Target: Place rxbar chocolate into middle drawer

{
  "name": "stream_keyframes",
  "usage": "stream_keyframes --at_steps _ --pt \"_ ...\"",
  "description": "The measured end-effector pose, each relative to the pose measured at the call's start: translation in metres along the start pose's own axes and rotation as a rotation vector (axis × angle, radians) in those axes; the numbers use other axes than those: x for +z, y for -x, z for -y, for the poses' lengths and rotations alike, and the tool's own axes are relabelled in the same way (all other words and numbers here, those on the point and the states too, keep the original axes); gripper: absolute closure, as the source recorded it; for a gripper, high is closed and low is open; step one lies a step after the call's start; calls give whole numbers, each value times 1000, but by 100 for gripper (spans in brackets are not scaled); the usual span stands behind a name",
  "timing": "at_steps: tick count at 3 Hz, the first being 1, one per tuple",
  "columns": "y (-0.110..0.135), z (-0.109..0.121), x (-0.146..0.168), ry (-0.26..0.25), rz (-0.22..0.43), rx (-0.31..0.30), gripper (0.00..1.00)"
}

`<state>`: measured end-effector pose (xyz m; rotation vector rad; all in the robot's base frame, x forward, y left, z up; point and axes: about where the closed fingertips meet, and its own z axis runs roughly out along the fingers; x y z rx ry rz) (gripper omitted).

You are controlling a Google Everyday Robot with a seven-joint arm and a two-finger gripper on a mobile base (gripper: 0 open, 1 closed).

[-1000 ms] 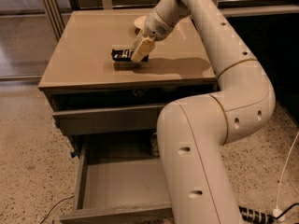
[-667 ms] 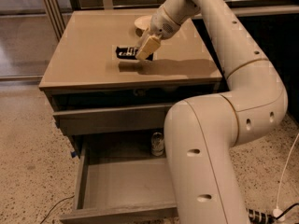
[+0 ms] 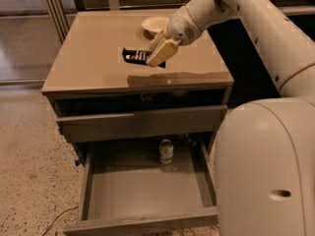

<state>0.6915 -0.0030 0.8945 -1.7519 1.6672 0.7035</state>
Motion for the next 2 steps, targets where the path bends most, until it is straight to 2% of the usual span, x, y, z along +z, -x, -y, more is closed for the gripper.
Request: stream_keyframes --at_steps 1,2 --pt "-4 -17 17 46 -7 21 100" --pt "-4 -17 17 46 -7 21 100"
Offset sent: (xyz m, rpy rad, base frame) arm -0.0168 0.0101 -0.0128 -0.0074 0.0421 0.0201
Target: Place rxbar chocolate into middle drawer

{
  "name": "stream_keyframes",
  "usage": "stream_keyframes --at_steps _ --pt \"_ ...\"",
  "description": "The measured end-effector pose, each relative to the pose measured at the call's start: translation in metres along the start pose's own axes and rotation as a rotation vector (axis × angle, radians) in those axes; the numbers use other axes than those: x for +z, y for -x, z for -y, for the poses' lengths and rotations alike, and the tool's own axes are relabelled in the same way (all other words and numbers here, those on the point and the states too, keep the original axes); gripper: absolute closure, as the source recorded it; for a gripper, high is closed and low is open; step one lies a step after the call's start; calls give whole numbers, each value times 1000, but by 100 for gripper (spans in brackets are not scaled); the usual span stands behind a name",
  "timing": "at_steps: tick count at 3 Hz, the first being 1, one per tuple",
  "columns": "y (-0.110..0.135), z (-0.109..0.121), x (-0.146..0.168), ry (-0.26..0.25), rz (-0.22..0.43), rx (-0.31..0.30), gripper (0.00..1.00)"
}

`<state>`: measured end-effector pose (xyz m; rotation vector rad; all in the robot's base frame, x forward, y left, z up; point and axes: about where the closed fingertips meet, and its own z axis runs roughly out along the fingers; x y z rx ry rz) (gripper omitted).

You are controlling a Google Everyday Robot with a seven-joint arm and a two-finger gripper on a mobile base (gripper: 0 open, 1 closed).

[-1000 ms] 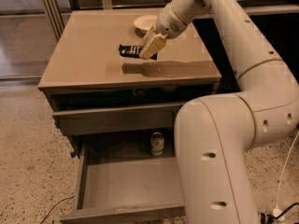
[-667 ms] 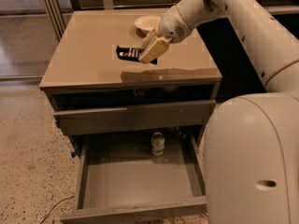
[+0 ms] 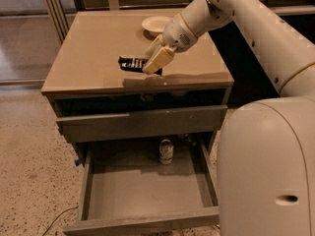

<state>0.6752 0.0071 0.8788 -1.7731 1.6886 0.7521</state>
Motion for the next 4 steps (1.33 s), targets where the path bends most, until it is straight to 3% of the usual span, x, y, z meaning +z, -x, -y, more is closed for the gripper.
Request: stream_keyframes --at_steps 2,4 --pt "-16 -22 -9 8 -10 45 100" --pt "-30 -62 -19 -3 -38 82 100"
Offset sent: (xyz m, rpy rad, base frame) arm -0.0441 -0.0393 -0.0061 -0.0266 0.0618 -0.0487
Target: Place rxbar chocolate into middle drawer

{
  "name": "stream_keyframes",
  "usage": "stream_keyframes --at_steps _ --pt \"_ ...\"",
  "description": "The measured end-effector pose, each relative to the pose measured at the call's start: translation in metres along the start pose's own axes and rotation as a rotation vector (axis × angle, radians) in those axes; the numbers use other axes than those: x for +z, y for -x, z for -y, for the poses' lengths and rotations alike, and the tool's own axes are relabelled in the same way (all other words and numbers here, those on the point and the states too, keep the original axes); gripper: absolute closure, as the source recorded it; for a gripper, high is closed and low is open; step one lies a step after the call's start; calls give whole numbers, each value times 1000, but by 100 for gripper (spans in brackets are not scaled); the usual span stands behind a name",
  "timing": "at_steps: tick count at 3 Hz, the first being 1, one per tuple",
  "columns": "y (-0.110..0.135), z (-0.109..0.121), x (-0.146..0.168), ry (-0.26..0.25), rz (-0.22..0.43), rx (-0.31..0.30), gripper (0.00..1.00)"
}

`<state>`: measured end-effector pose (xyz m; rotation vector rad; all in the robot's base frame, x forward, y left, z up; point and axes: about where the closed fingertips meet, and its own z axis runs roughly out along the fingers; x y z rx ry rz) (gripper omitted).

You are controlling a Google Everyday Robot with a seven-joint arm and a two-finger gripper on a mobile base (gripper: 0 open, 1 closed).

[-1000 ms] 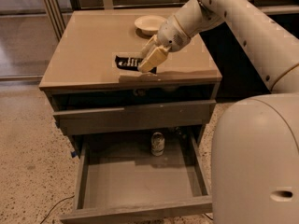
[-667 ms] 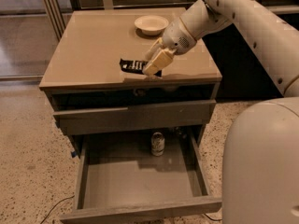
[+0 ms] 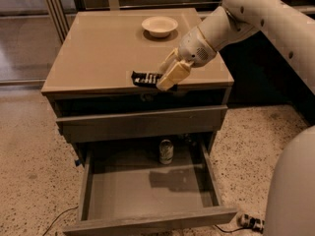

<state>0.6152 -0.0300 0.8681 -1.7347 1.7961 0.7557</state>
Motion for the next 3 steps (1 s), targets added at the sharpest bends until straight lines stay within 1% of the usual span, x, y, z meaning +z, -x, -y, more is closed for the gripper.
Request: stream_keyframes --at_steps 1,2,3 --pt "-11 -20 10 -18 -4 -4 100" --pt "-19 -27 21 -36 -2 -13 100" --pt "-34 -37 41 -87 -23 -25 100"
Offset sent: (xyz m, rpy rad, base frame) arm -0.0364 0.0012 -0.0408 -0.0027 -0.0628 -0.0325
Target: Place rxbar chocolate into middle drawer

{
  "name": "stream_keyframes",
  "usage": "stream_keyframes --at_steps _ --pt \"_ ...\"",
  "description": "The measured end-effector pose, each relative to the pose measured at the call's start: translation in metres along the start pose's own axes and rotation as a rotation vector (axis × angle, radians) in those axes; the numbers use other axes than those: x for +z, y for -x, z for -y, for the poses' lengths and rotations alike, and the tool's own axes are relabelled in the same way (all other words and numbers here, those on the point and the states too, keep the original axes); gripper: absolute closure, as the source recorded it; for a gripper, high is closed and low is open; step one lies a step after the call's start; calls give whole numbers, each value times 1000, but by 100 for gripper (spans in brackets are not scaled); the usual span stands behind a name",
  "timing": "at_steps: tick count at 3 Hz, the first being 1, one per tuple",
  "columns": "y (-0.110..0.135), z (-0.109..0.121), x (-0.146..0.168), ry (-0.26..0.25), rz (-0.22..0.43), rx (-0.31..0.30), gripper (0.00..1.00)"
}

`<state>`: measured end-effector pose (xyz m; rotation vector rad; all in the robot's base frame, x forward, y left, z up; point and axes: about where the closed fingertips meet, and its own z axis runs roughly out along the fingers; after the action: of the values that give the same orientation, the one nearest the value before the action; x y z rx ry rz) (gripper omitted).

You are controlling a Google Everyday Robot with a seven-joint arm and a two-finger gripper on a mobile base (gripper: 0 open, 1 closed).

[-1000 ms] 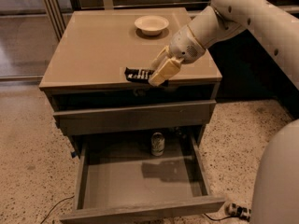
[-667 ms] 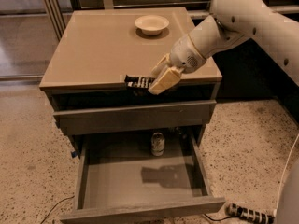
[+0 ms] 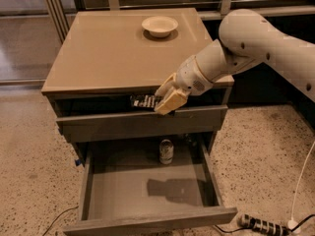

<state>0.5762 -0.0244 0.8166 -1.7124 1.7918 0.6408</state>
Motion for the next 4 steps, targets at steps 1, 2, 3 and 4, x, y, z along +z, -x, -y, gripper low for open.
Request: stream_keyframes --at_steps 1,2,3,4 --pt "0 0 0 0 0 0 100" --pt "-3 -6 6 -16 -5 0 100" --pt "-14 -15 15 -20 -14 18 100" --pt "-28 -23 25 -21 -24 39 100"
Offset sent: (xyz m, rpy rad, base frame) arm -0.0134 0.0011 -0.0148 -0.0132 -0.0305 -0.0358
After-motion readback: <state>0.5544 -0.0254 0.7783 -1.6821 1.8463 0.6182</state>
